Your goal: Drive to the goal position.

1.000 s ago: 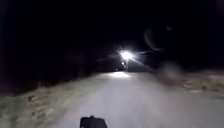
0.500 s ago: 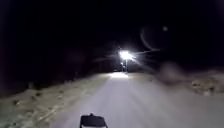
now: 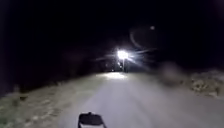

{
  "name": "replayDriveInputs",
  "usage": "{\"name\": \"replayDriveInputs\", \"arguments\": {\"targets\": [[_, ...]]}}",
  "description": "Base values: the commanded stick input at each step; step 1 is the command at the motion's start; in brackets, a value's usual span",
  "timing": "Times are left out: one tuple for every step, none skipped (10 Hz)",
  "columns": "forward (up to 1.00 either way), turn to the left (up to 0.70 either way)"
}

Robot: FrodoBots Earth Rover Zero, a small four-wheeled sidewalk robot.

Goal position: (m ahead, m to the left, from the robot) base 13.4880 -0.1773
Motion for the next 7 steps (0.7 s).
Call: {"name": "replayDriveInputs", "arguments": {"targets": [[1.00,-0.08],[1.00,-0.12],[1.00,-0.03],[1.00,-0.02],[1.00,0.00],[1.00,0.01],[1.00,0.05]]}}
